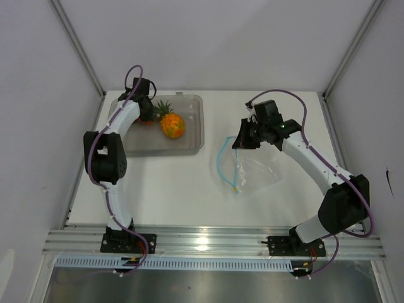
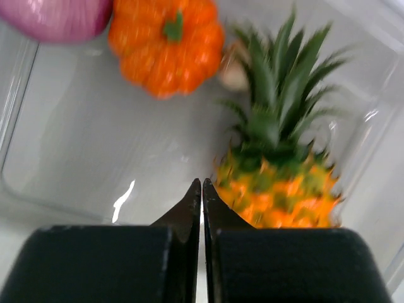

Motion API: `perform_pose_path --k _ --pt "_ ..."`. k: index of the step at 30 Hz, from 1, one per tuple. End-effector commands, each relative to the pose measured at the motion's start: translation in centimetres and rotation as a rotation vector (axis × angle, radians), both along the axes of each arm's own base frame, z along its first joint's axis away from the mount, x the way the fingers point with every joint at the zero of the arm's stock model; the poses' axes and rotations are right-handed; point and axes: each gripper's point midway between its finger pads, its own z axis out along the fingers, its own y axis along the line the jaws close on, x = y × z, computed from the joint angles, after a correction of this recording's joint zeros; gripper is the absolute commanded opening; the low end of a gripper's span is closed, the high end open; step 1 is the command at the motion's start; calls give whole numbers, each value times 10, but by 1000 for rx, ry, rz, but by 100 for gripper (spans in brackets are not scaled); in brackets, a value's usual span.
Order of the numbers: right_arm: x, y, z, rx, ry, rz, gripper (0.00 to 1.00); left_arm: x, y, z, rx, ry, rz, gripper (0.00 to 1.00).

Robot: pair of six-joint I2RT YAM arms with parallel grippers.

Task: Place the food in the zip-top bag and seal the zipper
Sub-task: Adjust the fake fruit in the bin.

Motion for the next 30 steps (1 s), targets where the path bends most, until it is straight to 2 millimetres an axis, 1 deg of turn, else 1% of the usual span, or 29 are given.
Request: perform_pose_path --k 1,5,6,7,8,9,10,11,12,14,20,22,24,25,26,27,28,30 --pt "0 2 9 9 -32 -1 0 24 3 9 -58 -54 9 1" --pt "-1 2 6 2 -30 1 0 40 7 14 -93 -102 42 1" --pt "-1 2 5 0 -25 -1 0 40 7 12 -92 -90 44 1" --pt "-1 2 4 0 -25 1 0 47 7 18 -93 -103 42 1" --pt "-1 2 3 0 -22 0 0 55 3 11 -106 -87 32 1" --pt "0 3 4 3 -23 0 0 56 1 6 -113 -72 25 1" --pt "-1 3 4 4 -21 2 0 59 -8 9 -150 -73 -8 1" --pt "0 4 4 5 -21 1 0 63 -11 3 -158 -63 -17 1" --pt "1 4 3 7 -21 -2 0 63 -17 1 -180 -51 -33 1" --pt "-1 6 2 8 -15 0 0 63 -22 -1 -179 -45 -46 1" --pt "-2 10 3 17 -19 2 0 47 -26 -22 -180 12 -44 1" --pt "-3 11 2 19 -17 3 0 40 -30 -26 -194 28 -54 1" --pt "-5 13 2 23 -14 3 0 27 -40 -37 -214 52 -73 1" --pt "-5 13 3 26 -17 3 0 25 -45 -27 -223 30 -83 1" --pt "-6 14 3 27 -19 6 0 15 -51 -34 -231 49 -94 1" --pt "-6 15 4 31 -22 6 0 10 -59 -38 -258 52 -105 1" --pt "-7 15 4 34 -18 4 0 7 -65 -31 -277 42 -116 1" --pt "-7 16 5 37 -19 2 0 -10 -79 -41 -308 72 -140 1"
